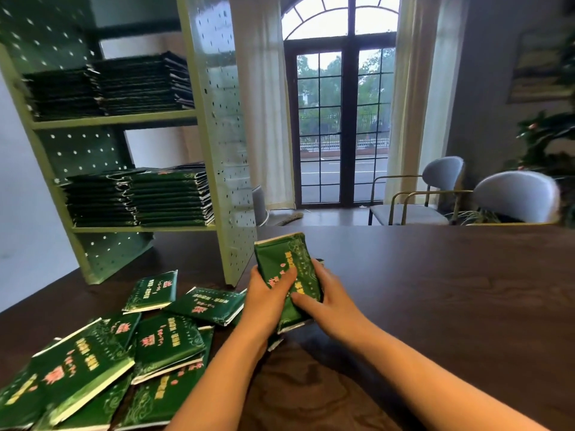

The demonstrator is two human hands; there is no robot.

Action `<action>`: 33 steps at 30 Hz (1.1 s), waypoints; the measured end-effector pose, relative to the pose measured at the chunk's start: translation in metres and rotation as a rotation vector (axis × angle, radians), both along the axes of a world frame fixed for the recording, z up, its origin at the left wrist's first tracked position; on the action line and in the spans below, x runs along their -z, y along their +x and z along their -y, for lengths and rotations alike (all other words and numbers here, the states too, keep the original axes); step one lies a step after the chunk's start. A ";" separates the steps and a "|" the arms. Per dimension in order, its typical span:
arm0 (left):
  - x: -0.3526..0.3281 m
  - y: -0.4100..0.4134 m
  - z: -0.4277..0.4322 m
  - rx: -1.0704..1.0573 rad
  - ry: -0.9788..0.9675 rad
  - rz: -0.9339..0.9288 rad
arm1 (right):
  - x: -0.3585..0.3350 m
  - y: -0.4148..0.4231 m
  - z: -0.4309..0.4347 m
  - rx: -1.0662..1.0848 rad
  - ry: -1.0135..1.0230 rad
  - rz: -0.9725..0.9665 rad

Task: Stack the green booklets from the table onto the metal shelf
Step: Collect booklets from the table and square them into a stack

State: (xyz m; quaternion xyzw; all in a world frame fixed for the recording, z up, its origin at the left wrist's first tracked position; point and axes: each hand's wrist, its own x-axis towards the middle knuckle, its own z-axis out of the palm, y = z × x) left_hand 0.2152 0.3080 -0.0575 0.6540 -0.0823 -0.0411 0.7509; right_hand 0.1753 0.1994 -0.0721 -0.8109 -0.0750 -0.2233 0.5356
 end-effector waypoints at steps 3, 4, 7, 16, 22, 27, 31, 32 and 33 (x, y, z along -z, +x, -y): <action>-0.003 0.006 -0.007 -0.089 -0.149 -0.093 | -0.003 0.003 0.007 0.150 -0.086 -0.036; -0.004 0.008 -0.010 -0.135 -0.195 -0.140 | -0.003 0.003 0.012 0.175 -0.112 -0.038; -0.006 0.015 -0.021 -0.260 -0.290 -0.257 | 0.001 0.002 0.026 0.221 -0.402 -0.117; -0.012 0.010 -0.025 -0.416 -0.415 -0.270 | -0.003 -0.004 0.028 0.239 -0.743 -0.287; -0.005 0.014 -0.023 -0.370 -0.360 -0.283 | -0.008 -0.012 0.025 0.400 -0.794 -0.399; -0.002 0.018 -0.025 -0.341 -0.328 -0.267 | -0.013 -0.014 0.034 0.463 -0.912 -0.494; -0.002 0.017 -0.025 -0.330 -0.290 -0.271 | -0.015 -0.015 0.037 0.337 -0.429 -0.363; -0.002 0.016 -0.025 -0.323 -0.271 -0.269 | -0.016 -0.014 0.037 0.330 -0.306 -0.295; -0.002 0.016 -0.024 -0.313 -0.246 -0.264 | -0.017 -0.014 0.038 0.327 -0.192 -0.221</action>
